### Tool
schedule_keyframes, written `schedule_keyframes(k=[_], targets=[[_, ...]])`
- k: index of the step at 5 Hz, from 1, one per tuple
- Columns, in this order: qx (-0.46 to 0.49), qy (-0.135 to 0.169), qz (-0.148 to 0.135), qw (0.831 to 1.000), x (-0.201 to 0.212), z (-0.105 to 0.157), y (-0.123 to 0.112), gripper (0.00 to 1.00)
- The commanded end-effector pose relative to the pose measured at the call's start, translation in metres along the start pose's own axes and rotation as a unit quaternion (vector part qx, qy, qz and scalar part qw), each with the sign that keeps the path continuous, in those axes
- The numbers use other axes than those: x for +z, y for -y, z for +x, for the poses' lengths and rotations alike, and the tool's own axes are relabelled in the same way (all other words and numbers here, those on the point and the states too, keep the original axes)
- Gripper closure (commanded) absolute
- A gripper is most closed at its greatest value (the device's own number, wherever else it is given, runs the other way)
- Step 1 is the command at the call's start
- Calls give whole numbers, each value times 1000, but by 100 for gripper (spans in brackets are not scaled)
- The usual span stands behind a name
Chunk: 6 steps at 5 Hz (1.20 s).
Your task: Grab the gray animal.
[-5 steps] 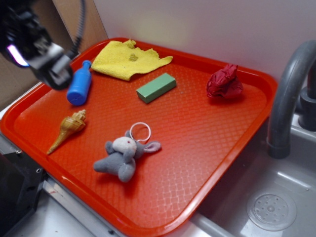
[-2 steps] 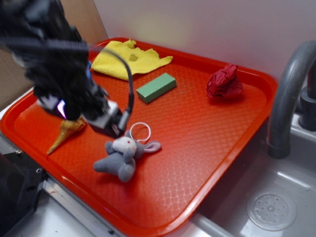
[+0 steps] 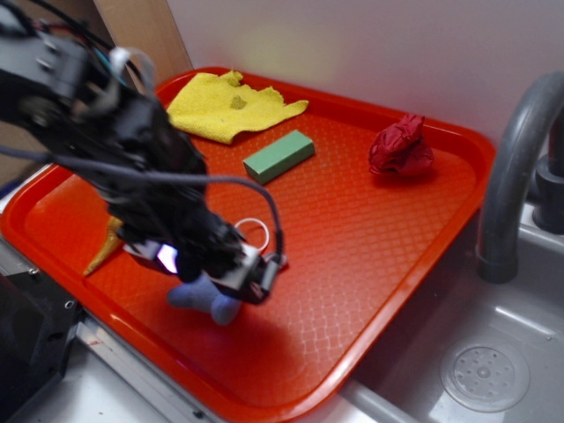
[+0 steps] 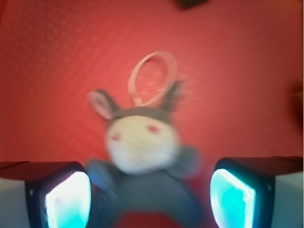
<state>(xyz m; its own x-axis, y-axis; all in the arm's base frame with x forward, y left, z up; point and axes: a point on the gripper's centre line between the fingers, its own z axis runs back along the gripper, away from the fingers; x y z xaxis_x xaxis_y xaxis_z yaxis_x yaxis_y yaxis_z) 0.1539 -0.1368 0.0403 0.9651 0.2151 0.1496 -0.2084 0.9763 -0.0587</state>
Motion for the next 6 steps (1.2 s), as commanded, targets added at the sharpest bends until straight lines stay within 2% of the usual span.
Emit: schedule_keyframes(k=[1,2,3,4,5,6], targets=[[-23,8,-32,999,-26,19,5,100],[-77,12,-2,997,23,43,-26,100],[-124,23,14,992,73,69,-42,100],[-144,14,56,988,120,96,-49,100],[-133,8,80,988,154,109,-53,100],[-121,38,74,989,177,108,-48,100]])
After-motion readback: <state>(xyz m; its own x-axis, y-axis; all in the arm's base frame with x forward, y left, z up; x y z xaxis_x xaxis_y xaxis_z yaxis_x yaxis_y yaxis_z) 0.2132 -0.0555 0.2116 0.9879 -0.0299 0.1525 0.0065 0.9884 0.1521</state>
